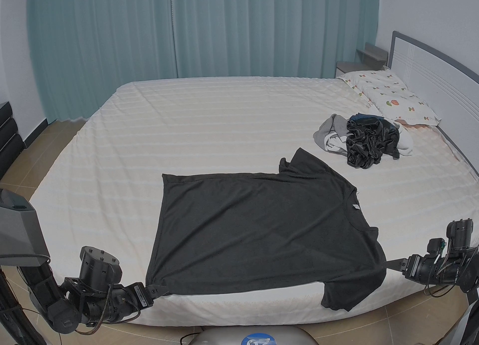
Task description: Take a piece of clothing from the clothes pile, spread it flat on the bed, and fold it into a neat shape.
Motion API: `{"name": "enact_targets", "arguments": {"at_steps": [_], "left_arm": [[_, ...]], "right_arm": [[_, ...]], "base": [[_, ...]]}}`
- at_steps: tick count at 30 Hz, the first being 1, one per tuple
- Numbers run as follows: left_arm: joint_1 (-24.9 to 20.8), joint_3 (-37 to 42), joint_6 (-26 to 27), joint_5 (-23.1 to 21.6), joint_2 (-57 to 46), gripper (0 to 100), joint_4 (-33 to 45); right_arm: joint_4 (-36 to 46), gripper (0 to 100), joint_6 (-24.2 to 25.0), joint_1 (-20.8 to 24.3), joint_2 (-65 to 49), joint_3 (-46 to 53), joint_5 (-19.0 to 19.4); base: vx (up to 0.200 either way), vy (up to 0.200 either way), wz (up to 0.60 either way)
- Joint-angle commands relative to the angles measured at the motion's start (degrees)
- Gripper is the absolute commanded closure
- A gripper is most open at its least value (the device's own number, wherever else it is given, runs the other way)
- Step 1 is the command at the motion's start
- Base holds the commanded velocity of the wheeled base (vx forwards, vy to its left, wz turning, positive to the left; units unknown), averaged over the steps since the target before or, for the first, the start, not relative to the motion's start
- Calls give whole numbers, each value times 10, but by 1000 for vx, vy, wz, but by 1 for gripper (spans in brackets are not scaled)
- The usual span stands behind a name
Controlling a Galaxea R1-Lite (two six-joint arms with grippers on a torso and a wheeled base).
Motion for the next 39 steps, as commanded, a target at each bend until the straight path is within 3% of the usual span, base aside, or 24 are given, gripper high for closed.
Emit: {"name": "enact_targets", "arguments": {"at_steps": [1,11,14,17,20,21,22,24,30,39], "left_arm": [[-11,-8,-16,0,8,0,0],[-2,-19,-49,-16,63,0,-6],[34,9,-46,-33,63,0,-41],[60,29,-41,-50,70,0,-81],[108,38,-5,-72,108,0,-126],[108,38,-5,-72,108,0,-126],[131,39,30,-80,127,0,-126],[139,39,46,-90,140,0,-126],[160,39,57,-97,144,0,-130],[159,30,59,-87,190,0,-228]], "right_arm": [[0,0,0,11,1,0,0],[-3,0,25,52,20,-5,-2],[-10,0,98,93,31,-11,-7],[-34,0,137,114,34,-11,-13],[-92,0,185,150,76,-5,-57],[-92,0,185,150,76,-5,-57],[-126,0,195,168,113,-1,-91],[-166,0,206,178,143,3,-109],[-274,0,214,183,205,23,-114],[-297,0,214,184,203,23,-114]], "base": [[0,-200,0],[0,-20,0],[0,0,0],[0,0,0],[0,0,0],[0,0,0],[0,0,0],[0,0,0],[0,0,0],[0,0,0]]}}
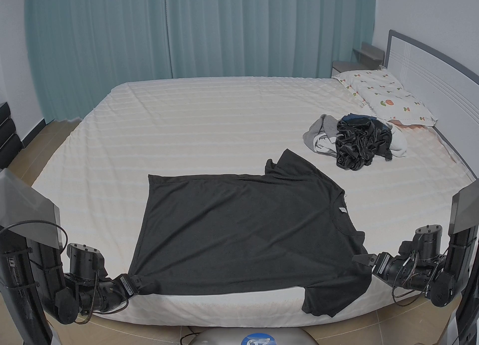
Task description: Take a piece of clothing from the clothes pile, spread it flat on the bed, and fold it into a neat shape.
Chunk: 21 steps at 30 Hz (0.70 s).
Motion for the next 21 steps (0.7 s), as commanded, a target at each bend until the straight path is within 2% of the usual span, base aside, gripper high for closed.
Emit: {"name": "enact_targets", "arguments": {"at_steps": [1,7,21], "left_arm": [[1,-1,1,7,49,0,-34],[-3,-3,1,12,75,0,-81],[-2,-36,2,21,87,0,-81]], "right_arm": [[-11,0,1,1,13,10,-1],[-11,0,2,1,9,10,-1],[-11,0,2,2,9,10,-1]], "base": [[0,0,0],[0,0,0],[0,0,0]]}}
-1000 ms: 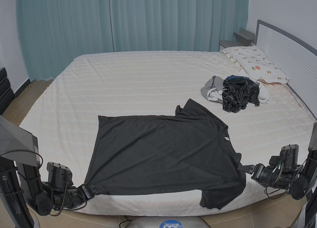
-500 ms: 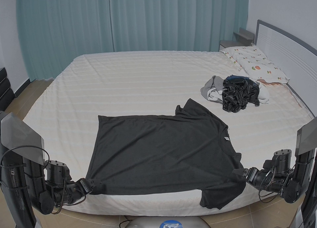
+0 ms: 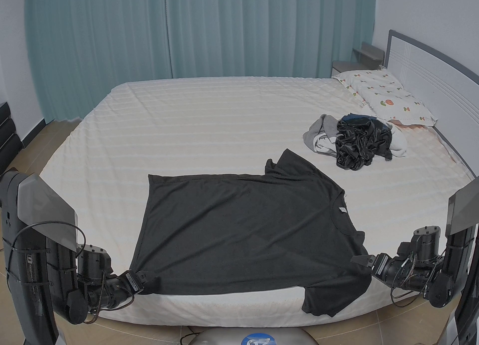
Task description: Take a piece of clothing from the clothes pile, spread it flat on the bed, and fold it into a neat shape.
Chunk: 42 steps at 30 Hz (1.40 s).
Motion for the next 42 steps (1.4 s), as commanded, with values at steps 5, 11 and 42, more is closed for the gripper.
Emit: {"name": "enact_targets", "arguments": {"at_steps": [5,11,42], "left_arm": [[3,-5,-5,23,3,100,-1],[5,1,-37,36,-35,100,-1],[1,23,-38,36,-36,100,-1]], "right_arm": [[-2,0,-6,-3,6,10,-1],[7,0,-38,-17,14,-19,0],[10,0,-95,-55,96,-98,25]], "base": [[0,0,0],[0,0,0],[0,0,0]]}}
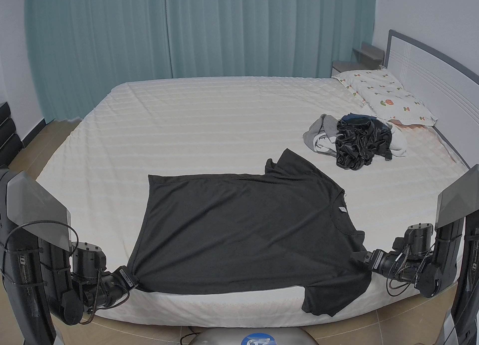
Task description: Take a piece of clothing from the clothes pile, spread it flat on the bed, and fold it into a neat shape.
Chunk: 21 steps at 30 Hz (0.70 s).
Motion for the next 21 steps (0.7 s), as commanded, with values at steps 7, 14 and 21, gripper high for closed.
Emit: {"name": "enact_targets", "arguments": {"at_steps": [7,14,21], "left_arm": [[3,-7,-4,1,-3,100,-1],[5,-7,-27,1,-16,100,-8],[5,-8,-40,1,-13,100,-8]], "right_arm": [[12,100,-1,2,16,-34,2],[40,100,-1,-21,10,-103,3],[99,100,-8,-17,11,-180,3]], "base": [[0,0,0],[0,0,0],[0,0,0]]}}
